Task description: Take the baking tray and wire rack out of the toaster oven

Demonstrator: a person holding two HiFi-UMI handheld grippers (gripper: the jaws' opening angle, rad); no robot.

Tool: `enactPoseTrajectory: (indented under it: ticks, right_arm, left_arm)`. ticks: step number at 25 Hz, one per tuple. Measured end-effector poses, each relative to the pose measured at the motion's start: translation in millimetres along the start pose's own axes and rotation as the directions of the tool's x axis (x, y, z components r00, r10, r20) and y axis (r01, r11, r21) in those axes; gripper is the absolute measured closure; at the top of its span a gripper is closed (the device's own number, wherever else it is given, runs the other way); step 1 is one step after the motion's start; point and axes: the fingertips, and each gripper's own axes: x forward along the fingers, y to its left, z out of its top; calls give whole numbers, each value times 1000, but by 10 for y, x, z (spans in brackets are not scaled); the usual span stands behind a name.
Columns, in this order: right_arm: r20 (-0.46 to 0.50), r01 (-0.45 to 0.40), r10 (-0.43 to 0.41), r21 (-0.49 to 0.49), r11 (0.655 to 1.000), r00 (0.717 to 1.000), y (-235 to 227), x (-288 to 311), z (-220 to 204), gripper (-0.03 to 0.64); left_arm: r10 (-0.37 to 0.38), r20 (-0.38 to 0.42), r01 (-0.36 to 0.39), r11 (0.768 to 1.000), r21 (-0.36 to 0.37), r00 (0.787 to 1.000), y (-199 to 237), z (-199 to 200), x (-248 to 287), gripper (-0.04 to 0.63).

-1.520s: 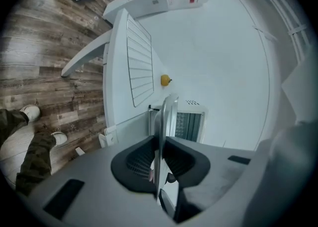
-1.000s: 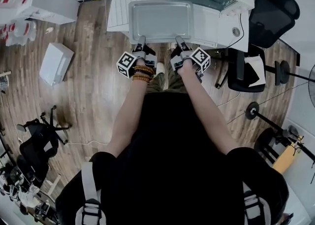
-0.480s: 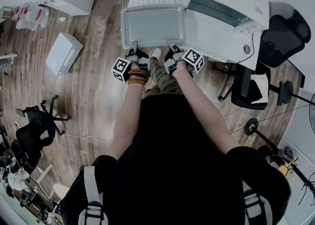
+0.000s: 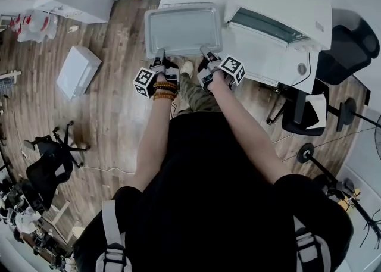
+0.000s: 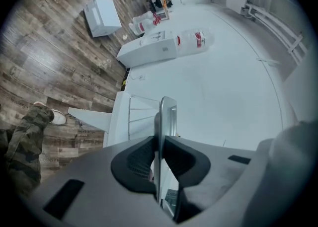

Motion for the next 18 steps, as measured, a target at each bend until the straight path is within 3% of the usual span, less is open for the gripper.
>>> enactPoseTrajectory:
  ticks: [7, 14, 18]
  right_arm:
    - [19, 20, -21, 26, 999, 1000, 68, 425, 185, 546]
    - [28, 62, -63, 58, 996, 998, -56, 570, 256, 535]
    - [23, 98, -99, 27, 995, 995, -103, 581, 268, 532]
  left_arm:
    - [35, -28, -34, 999, 28, 999, -141, 180, 462, 531]
    - [71, -54, -71, 997, 19, 996, -25, 211, 653, 528]
    - [104, -89, -103, 995, 15, 991, 85, 199, 672, 528]
